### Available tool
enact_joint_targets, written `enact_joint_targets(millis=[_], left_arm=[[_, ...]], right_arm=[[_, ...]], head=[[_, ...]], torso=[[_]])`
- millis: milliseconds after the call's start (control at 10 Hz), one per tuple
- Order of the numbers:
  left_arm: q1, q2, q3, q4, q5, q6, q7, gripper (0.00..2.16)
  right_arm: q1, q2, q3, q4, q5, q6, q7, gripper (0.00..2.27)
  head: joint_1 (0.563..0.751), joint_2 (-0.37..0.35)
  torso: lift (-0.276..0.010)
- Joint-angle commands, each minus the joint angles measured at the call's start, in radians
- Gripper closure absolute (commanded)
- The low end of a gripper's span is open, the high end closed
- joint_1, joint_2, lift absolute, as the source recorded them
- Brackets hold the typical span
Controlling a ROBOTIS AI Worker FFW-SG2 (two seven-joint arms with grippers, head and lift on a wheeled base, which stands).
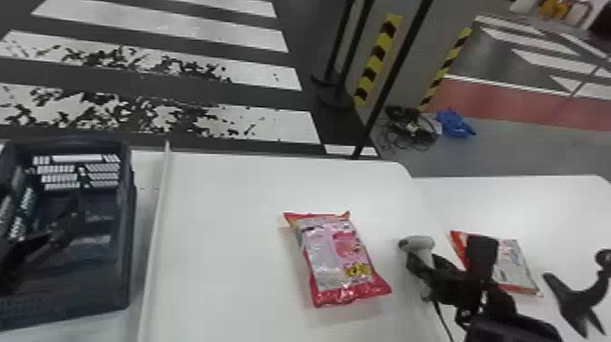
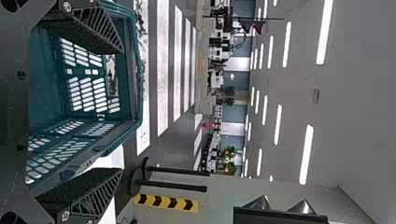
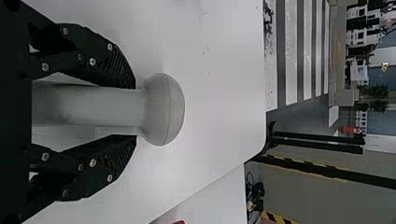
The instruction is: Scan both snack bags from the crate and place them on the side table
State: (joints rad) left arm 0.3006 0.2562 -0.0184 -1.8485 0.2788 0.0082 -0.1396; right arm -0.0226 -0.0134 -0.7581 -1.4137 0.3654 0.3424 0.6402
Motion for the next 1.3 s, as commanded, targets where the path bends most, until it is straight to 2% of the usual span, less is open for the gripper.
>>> enact_joint_targets(millis=[0,200,400,500,600,700,1200], left_arm=[[0.0,0.0,0.0,-0.002,-0.001,0.0,0.0,0.1],[0.003,0.002,0.005,-0.003,-0.003,0.0,0.0,0.1],[0.002,0.003,0.005,-0.003,-0.003,0.0,0.0,0.1],[0.002,0.003,0.003,-0.003,-0.003,0.0,0.0,0.1],[0.002,0.003,0.003,-0.003,-0.003,0.0,0.0,0.1],[0.002,0.005,0.005,-0.003,-0.003,0.0,0.0,0.1],[-0.005,0.008,0.0,0.0,0.0,0.0,0.0,0.1]], right_arm=[[0.004,0.014,-0.018,-0.037,-0.013,0.001,-0.002,0.02],[0.033,0.014,-0.075,-0.246,-0.078,0.04,-0.002,0.05],[0.141,0.014,-0.017,-0.435,-0.255,0.341,0.041,0.07],[0.147,0.014,-0.007,-0.452,-0.258,0.405,0.113,0.07],[0.142,0.014,0.003,-0.45,-0.25,0.415,0.115,0.07],[0.145,0.014,0.016,-0.452,-0.252,0.494,0.133,0.07],[0.148,0.014,0.049,-0.447,-0.247,0.703,0.179,0.07]], head=[[0.695,-0.325],[0.695,-0.346],[0.695,-0.35],[0.695,-0.35],[0.695,-0.318],[0.695,-0.308],[0.695,-0.261]], torso=[[-0.098],[-0.098],[-0.098],[-0.098],[-0.098],[-0.098],[-0.098]])
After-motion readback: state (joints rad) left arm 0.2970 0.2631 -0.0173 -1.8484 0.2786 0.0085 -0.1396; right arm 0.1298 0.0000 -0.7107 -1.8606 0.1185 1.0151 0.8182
